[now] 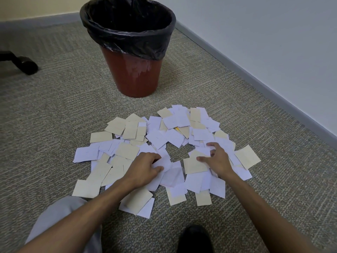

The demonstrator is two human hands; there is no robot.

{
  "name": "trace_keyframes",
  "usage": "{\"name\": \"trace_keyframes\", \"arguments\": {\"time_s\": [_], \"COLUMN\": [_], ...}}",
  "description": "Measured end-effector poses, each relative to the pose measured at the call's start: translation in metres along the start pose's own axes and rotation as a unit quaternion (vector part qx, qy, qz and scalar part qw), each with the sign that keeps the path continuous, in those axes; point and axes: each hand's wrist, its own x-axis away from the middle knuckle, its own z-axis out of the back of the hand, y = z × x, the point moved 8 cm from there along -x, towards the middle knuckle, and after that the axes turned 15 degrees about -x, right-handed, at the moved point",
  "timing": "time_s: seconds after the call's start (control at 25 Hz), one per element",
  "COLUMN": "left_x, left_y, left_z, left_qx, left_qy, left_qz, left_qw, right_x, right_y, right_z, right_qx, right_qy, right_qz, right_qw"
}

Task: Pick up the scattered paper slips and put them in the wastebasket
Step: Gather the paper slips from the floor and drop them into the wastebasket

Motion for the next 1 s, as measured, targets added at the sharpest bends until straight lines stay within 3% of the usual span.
{"name": "trace_keyframes", "arguments": {"time_s": [0.16,0.36,0.52,0.72,0.88,1.0], "left_x": [-0.008,-0.028,-0.047,-0.066,-0.093,-0.115], "left_y": [-0.005,0.002,0.011,0.012,-0.004,-0.025], "left_z": [0.006,0.083,0.18,0.316,0.382,0.39], "left_qx": [0.022,0.091,0.156,0.194,0.191,0.201], "left_qy": [0.003,0.122,0.27,0.442,0.499,0.494], "left_qz": [0.019,0.052,0.057,0.082,0.138,0.205], "left_qw": [1.0,0.987,0.949,0.872,0.834,0.82], "right_x": [-0.006,-0.008,-0.008,-0.027,-0.046,-0.066], "right_y": [-0.031,-0.135,-0.235,-0.368,-0.441,-0.462], "right_z": [0.006,0.016,0.019,0.014,-0.018,-0.044], "right_qx": [-0.023,-0.013,-0.12,-0.179,-0.206,-0.179], "right_qy": [-0.083,-0.105,-0.063,0.043,0.066,0.076], "right_qz": [0.028,0.136,0.208,0.359,0.424,0.429], "right_qw": [0.996,0.985,0.969,0.915,0.88,0.882]}}
